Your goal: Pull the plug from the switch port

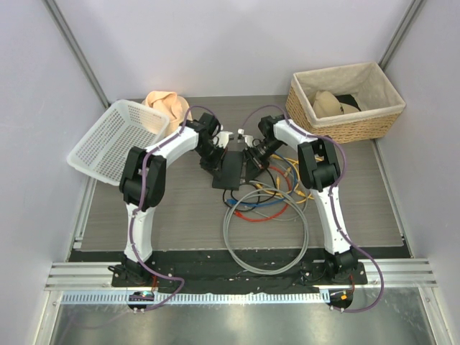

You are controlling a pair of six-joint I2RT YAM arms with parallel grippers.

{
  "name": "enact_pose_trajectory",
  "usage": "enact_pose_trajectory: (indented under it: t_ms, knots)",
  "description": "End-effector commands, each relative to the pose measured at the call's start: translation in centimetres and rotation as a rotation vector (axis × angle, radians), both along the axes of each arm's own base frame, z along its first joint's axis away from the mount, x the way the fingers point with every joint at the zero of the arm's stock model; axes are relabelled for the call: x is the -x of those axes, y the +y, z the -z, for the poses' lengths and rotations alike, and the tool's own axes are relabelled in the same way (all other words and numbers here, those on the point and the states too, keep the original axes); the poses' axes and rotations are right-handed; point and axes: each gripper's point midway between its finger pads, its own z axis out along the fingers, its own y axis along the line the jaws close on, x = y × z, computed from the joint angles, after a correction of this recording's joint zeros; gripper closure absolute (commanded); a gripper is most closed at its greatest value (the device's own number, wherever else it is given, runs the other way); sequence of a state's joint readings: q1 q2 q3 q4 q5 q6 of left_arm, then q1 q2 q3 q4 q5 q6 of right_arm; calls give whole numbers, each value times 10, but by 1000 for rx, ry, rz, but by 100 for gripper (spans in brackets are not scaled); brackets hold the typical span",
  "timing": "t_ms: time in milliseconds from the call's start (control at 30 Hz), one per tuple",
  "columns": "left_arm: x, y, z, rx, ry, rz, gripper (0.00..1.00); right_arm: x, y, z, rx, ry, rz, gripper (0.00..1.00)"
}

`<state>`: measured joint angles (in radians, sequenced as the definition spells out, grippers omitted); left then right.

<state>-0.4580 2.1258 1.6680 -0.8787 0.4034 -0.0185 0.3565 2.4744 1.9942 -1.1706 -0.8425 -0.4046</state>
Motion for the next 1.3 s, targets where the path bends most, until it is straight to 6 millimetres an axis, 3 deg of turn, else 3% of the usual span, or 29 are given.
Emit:
enact_pose_trajectory:
  t_ms: [0,133,300,333,367,400,433,467,500,533,567,633,667,733,767,867,900,933,1033,1100,1267]
  knots:
    - [5,25,60,-165,36,28,100,-22,-29,22,125,-177,-93,99]
    - [6,24,60,-164,37,31,100,-46,-52,7,202,-354,-162,99]
    - [4,21,60,-154,36,26,100,-100,-77,-35,303,-613,-181,96]
    - [3,21,58,-154,32,26,100,-107,-80,-45,296,-642,-171,71]
    - [1,22,57,-154,28,25,100,-114,-83,-60,279,-674,-151,59]
    - [1,21,56,-152,25,27,100,-109,-78,-84,214,-698,-147,44]
    - [1,22,54,-152,25,26,100,-104,-75,-98,161,-729,-185,17]
    - [1,21,51,-149,17,29,100,-88,-75,-94,131,-697,-211,7]
    - [1,21,49,-145,16,28,100,-77,-72,-101,87,-706,-231,1]
    - [1,21,48,-140,15,27,100,-65,-74,-119,66,-746,-249,0]
    - [-1,19,41,-130,0,29,100,-41,-80,-102,55,-711,-309,0]
    - [-3,16,32,-105,-15,34,100,-14,-85,-110,26,-736,-360,0]
    - [-7,13,23,-88,-37,35,100,11,-92,-90,17,-689,-419,0]
    - [-11,10,13,-56,-50,27,100,38,-98,-89,7,-685,-492,0]
    - [-11,7,7,-34,-51,24,100,57,-103,-72,9,-645,-519,1]
    - [-20,-13,-21,106,-28,-35,100,82,-106,-56,29,-652,-590,0]
    - [-22,-21,-25,151,-6,-41,100,84,-105,-52,45,-662,-592,0]
    - [-28,-36,-42,232,-2,-25,99,85,-102,-47,64,-675,-588,0]
    - [-35,-62,-50,301,11,-6,99,65,-99,-38,129,-759,-494,0]
    - [-37,-71,-46,297,10,-2,99,48,-102,-27,188,-807,-459,1]
    - [-43,-81,-6,172,-17,-15,100,16,-126,-11,318,-774,-303,10]
